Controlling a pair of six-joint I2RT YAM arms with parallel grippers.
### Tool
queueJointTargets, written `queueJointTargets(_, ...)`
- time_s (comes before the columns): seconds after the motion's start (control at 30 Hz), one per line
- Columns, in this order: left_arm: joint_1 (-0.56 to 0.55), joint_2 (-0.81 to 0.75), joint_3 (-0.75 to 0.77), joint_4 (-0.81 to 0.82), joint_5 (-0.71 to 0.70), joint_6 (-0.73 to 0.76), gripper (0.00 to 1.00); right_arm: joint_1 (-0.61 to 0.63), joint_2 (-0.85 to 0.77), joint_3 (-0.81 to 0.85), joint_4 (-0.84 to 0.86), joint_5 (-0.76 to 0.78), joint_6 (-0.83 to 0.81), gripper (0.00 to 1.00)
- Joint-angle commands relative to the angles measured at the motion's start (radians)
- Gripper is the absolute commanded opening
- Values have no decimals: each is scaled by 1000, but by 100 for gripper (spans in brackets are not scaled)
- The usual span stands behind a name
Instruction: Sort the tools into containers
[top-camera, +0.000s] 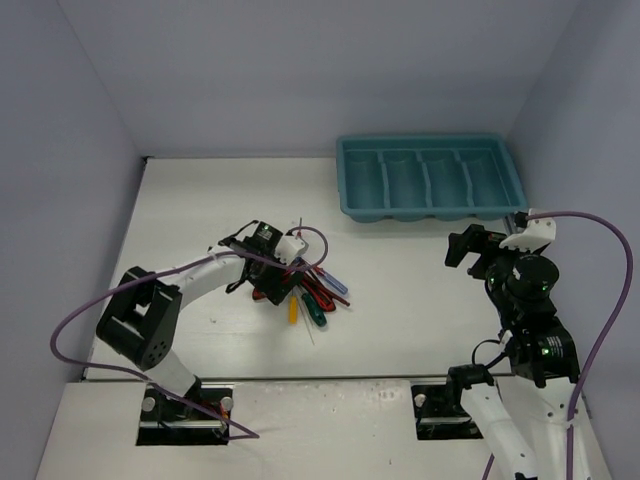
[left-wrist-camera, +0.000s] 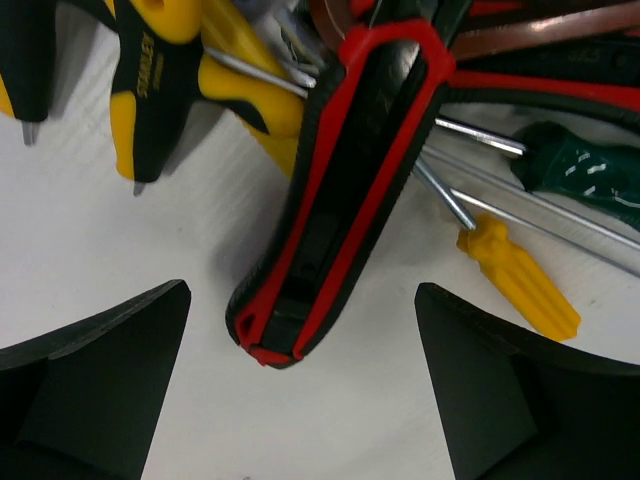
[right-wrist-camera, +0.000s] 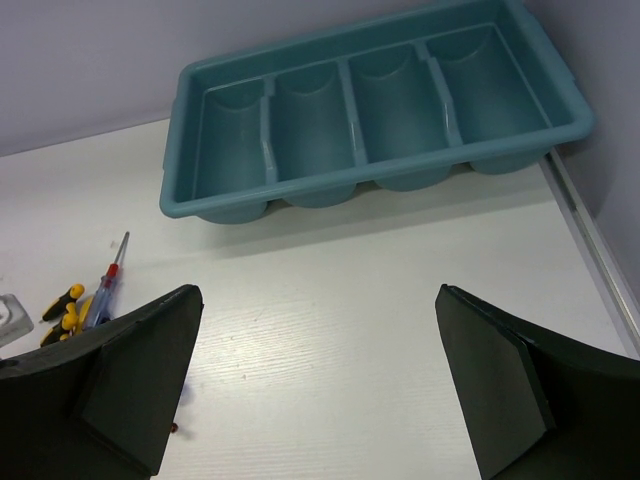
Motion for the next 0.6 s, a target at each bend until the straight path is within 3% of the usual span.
queueJointTargets(0.0,-1,42,103,-24,17,73,94,-3,-4,0,54,-11,5,100)
queueJointTargets(0.33,1,102,138,-68,69,84,81,-3,-21,6,38,24,-3,100)
queueJointTargets(0.57,-2,93,113,-80,112,80,57,-3,-15,1,38,28,-8,100)
